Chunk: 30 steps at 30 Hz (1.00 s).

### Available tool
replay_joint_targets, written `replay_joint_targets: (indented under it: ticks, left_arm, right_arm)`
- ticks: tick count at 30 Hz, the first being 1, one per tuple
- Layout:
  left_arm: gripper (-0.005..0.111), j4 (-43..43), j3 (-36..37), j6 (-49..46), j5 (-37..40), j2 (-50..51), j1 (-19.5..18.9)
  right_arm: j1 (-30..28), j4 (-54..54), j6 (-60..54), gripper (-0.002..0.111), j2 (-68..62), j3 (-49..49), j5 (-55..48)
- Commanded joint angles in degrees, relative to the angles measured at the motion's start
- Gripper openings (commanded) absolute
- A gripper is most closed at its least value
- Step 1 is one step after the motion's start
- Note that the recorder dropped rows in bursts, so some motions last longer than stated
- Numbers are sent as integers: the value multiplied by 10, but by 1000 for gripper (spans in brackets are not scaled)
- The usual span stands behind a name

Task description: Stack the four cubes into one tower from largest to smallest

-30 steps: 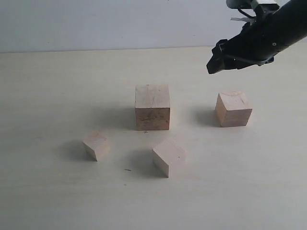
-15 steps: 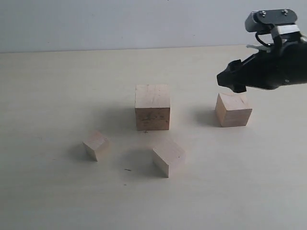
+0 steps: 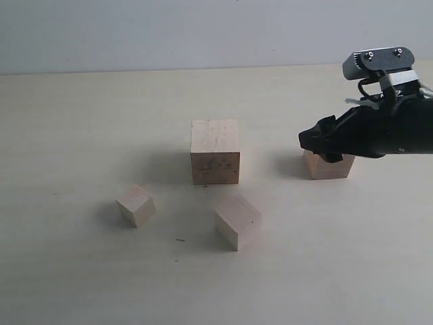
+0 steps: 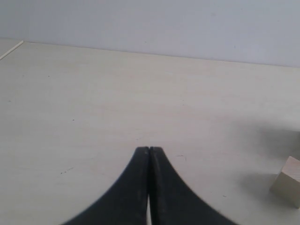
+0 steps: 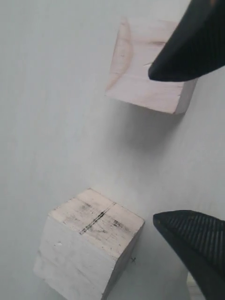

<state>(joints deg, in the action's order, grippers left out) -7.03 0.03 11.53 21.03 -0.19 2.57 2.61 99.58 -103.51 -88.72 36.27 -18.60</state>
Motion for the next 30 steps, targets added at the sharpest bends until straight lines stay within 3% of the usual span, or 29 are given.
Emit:
replay_joint_targets:
  ticks: [1,13,23,26,30]
  left_arm:
    - [0,-1,0,4,-5,2,4]
    - [0,-1,0,4,-5,2,4]
    - [0,-1,0,4,-5,2,4]
    - [0,-1,0,4,-5,2,4]
    - [0,-1,0,4,-5,2,4]
  right_arm:
    - [0,4,34,72,-2,6,5]
    - [0,-2,38,72,69,6,-46]
    - [0,-171,72,72,147,6,-38]
    - [0,-358,313,72,154,6,26]
    - [0,-716,818,72,153,6,109]
